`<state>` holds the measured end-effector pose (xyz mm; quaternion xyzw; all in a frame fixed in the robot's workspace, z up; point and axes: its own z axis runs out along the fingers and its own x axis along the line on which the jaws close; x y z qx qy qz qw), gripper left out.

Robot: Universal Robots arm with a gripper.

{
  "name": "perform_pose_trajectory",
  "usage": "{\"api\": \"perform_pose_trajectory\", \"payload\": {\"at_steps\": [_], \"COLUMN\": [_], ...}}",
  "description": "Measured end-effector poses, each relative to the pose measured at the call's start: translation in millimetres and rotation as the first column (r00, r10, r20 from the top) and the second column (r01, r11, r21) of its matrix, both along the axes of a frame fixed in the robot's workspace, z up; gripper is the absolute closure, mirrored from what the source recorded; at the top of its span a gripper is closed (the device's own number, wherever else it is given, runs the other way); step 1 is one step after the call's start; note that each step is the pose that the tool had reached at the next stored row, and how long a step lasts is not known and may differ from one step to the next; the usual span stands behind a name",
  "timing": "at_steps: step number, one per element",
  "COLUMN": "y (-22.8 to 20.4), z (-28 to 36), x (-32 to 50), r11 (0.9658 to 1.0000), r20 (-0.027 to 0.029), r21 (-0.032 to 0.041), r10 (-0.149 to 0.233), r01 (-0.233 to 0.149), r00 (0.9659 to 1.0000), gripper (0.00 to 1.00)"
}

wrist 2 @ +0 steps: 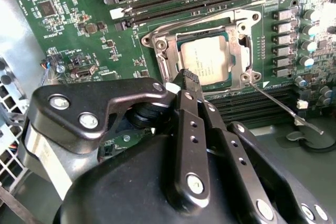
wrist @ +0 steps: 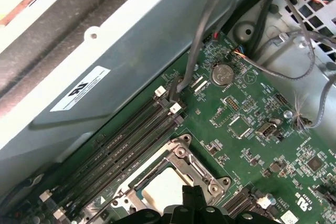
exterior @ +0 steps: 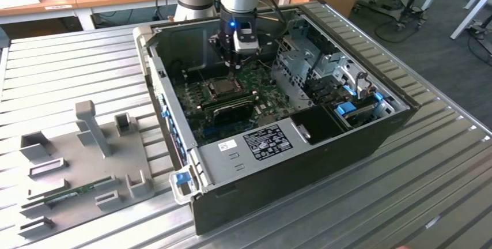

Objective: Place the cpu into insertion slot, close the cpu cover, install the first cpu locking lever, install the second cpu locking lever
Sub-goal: 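Close the cpu cover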

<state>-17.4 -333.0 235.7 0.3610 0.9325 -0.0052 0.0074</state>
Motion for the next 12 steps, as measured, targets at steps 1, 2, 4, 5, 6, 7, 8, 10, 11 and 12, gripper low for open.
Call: {"api": "perform_pose_trajectory", "payload": {"at_steps": [1,2,4,5,6,7,8,10,11,12], "y": [0.0,0.0,0.0,0.0,0.0,0.0,0.0,0.0,0.0,0.0], "z": [0.0,0.0,0.0,0.0,0.0,0.0,-0.1,-0.1,-0.1,-0.1], "x": [0.0,0.0,0.0,0.0,0.0,0.0,0.0,0.0,0.0,0.0], "r11": [0.9999,0.9997,0.9989,0.9982,0.9974,0.9965,0.9956,0.9945,0.9945,0.9943], "r20": [0.0,0.0,0.0,0.0,0.0,-0.0001,0.0,0.0,0.0,0.0], "r21": [0.0,0.0,0.0,-0.0001,-0.0001,-0.0002,0.0,-0.0001,0.0,0.0], "r10": [0.011,0.023,0.047,0.06,0.072,0.083,0.094,0.104,0.104,0.107], "r01": [-0.011,-0.023,-0.047,-0.06,-0.072,-0.083,-0.094,-0.104,-0.104,-0.107], "r00": [0.9999,0.9997,0.9989,0.9982,0.9974,0.9965,0.9956,0.9945,0.9945,0.9943], "gripper": [0.9,0.9,0.9,0.9,0.9,0.9,0.9,0.9,0.9,0.9]}}
